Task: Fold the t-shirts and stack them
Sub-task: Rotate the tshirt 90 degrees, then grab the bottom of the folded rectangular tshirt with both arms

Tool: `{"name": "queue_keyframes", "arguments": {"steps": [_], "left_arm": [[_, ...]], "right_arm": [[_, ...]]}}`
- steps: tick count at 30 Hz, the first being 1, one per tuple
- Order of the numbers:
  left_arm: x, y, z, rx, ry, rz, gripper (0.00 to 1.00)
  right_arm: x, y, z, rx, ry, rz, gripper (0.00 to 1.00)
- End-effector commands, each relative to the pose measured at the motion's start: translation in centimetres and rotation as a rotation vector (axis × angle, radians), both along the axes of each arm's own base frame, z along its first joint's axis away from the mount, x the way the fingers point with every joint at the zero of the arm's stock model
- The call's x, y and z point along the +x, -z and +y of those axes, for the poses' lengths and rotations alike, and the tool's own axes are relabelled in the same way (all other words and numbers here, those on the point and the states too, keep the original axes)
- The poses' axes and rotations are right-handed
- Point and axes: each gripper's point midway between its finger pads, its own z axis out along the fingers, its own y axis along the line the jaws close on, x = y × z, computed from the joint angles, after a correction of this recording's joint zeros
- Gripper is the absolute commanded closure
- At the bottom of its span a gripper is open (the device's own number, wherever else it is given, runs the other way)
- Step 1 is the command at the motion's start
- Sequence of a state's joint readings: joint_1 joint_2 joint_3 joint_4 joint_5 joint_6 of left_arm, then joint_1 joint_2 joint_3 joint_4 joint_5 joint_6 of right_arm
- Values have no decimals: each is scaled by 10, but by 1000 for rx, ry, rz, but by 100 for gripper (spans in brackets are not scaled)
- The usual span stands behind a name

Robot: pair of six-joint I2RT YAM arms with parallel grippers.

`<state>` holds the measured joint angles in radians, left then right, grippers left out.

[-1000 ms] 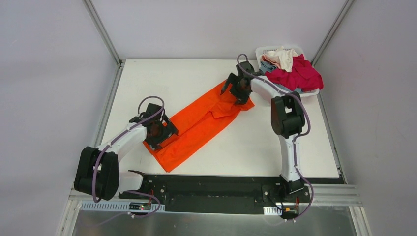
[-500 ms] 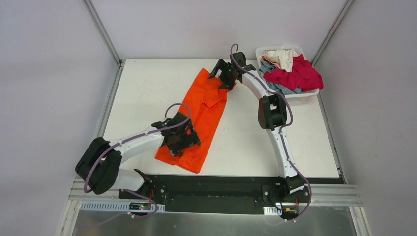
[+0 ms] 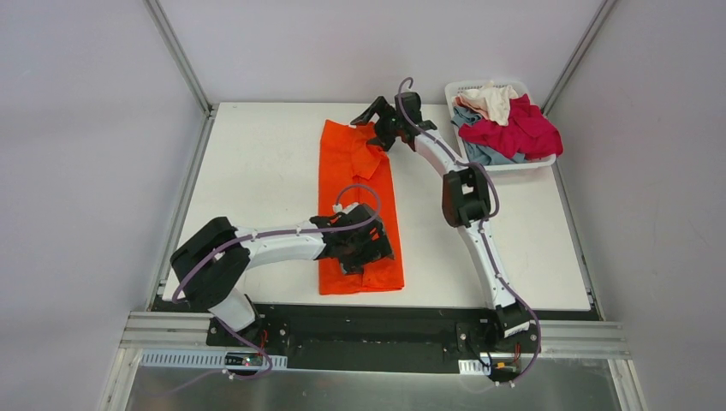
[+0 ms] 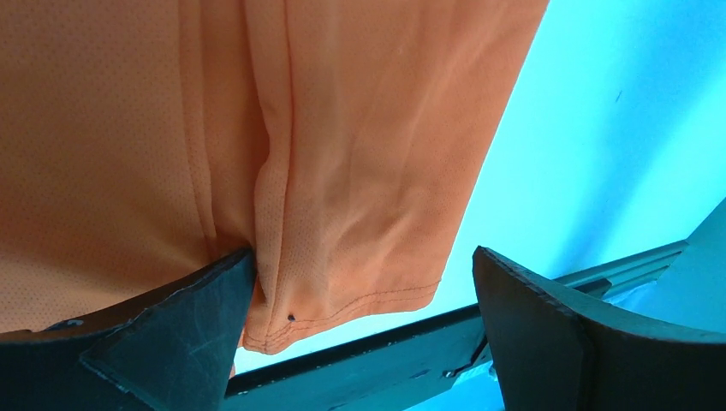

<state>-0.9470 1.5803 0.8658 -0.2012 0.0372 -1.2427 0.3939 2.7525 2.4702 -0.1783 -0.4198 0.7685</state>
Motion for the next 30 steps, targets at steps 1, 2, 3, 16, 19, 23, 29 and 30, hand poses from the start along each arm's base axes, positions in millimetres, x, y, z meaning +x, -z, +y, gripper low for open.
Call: {"name": "queue_keyframes", "arguments": {"steps": [1,2,3,16,19,23,29,30], "left_arm": [[-6,12,4,67,-8,-23,1],[-5,7,6,63,-9,-43,1],[-3,1,8,61,-9,-64,1],[4,-89,39,94,137,-309,1],[2,-84,79,222,86,-313,1],[-6,-67,127,320,19,-275,1],[-29,-26,158,332,-42,-156,2],[-33,-22,156,321,-34,-140,4]], "right_arm": [[8,-5,3,-18,39,-36,1],[8,-17,3,-21,35,-60,1],[9,-30,1,-30,33,-89,1],[-32,-238,-44,-200,-17,-490,0],[-68,-231,-71,-319,-8,-400,0],[-158,-163,-119,-494,-11,-150,1],[-293,-94,-149,-446,33,-70,1],[-309,-86,-149,-438,23,-65,1]]}}
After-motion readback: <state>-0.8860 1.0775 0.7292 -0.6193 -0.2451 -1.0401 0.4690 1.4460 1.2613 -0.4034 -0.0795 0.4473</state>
